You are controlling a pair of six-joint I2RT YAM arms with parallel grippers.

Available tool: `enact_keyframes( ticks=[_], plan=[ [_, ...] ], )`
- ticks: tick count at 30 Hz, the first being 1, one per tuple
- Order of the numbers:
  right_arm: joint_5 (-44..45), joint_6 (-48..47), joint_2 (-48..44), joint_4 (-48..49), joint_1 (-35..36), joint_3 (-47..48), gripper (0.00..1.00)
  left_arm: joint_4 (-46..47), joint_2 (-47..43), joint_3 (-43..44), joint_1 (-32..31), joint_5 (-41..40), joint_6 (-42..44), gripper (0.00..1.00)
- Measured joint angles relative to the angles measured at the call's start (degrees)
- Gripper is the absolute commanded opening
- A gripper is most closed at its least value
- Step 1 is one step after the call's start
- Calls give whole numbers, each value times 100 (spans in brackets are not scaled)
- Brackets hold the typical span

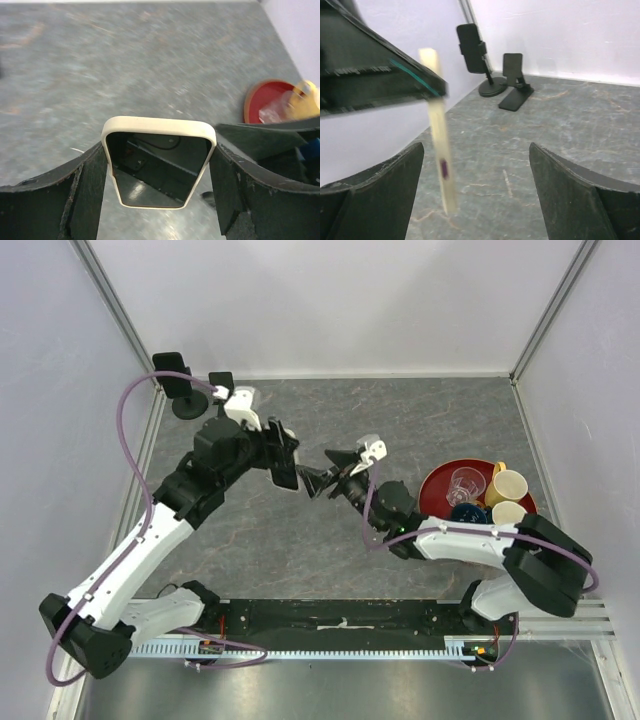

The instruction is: Place the phone on the phone stand

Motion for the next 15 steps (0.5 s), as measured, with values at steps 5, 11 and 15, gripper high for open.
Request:
enact_keyframes(
  ticks=[5,11,15],
  plan=[
    [-752,210,726,85,-809,407,98,409,382,120,1392,2,511,2],
    [-1860,791,1941,470,-1709,1384,98,1158,1519,293,2542,-26,1019,2],
    [-2304,1080,2420,787,-2151,1397,98,1808,2500,590,2782,-2,1495,2]
  ],
)
